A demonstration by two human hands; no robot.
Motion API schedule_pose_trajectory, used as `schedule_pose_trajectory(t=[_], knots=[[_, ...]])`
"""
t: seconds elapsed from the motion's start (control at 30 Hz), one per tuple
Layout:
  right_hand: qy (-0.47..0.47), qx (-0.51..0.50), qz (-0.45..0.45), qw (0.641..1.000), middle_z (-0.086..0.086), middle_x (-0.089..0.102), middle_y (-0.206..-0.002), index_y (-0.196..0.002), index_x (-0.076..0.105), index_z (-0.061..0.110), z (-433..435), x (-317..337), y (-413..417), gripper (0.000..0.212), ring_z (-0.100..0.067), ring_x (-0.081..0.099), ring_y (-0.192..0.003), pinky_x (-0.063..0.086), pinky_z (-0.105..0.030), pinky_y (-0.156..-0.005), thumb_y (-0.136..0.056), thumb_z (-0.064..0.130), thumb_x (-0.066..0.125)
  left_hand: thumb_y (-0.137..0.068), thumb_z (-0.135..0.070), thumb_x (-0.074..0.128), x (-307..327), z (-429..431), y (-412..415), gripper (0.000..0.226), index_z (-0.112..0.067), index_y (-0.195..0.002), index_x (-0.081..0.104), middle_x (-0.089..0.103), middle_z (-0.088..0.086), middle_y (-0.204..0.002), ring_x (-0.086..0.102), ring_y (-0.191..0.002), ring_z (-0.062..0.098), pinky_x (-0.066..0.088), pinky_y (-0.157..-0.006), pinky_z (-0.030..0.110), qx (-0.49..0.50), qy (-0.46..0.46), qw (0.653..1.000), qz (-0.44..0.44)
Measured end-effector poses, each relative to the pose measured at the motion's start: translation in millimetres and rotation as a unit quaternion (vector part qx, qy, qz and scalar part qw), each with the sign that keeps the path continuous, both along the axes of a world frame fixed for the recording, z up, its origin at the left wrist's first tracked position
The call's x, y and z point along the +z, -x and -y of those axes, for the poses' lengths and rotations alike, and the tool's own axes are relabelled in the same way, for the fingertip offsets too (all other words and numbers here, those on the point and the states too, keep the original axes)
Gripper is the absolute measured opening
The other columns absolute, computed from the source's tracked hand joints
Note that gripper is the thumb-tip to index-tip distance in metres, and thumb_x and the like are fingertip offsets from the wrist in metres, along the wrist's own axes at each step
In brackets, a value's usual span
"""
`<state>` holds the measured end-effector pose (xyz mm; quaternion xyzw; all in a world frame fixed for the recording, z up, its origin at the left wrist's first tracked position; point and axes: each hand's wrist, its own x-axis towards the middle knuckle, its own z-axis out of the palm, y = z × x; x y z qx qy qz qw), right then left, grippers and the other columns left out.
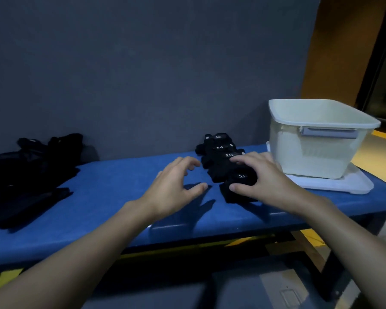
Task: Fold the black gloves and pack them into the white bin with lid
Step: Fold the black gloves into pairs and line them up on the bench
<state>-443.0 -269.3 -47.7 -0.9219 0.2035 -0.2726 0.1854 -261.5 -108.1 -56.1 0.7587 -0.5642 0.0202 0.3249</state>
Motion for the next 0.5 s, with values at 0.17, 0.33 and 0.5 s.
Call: schedule_pose_trajectory(t=[0.17,0.33,0.5], knots=[[-0.005,0.061,0.007,0.998,0.022,0.054,-0.117,-0.123,0.058,0.038,-28.2,8.9,-65.2,0.047,-0.008,0.033,-0.121,0.025,-0.032,-0.104,-0.079,0.046,0.074,-0.085,-0.048,0.070,8.2,-47.4,-50.5,0.034,-0.035,-0.112,0.055,0.057,-0.015,-0.109,0.055,-0.106,0.008,0.045,-0.097,0.039,0.067,0.002,0.998,0.003],[-0.037,0.153,0.009,0.987,0.020,0.056,-0.115,-0.114,0.060,0.039,-73.3,12.8,-153.5,0.032,-0.008,0.036,-0.123,0.028,-0.037,-0.110,-0.084,0.041,0.071,-0.076,-0.059,0.057,21.5,-100.9,-112.4,0.040,-0.032,-0.105,0.062,0.059,-0.013,-0.104,0.056,-0.104,0.012,0.045,-0.097,0.044,0.148,0.001,0.988,0.044],[-0.051,0.222,-0.007,0.974,0.016,0.058,-0.114,-0.115,0.061,0.037,-110.4,12.7,-248.1,0.029,-0.008,0.041,-0.122,0.032,-0.042,-0.111,-0.087,0.039,0.066,-0.079,-0.055,0.057,32.8,-150.6,-180.9,0.028,-0.036,-0.100,0.061,0.057,-0.014,-0.102,0.055,-0.102,0.015,0.045,-0.097,0.047,0.233,-0.010,0.971,0.059]])
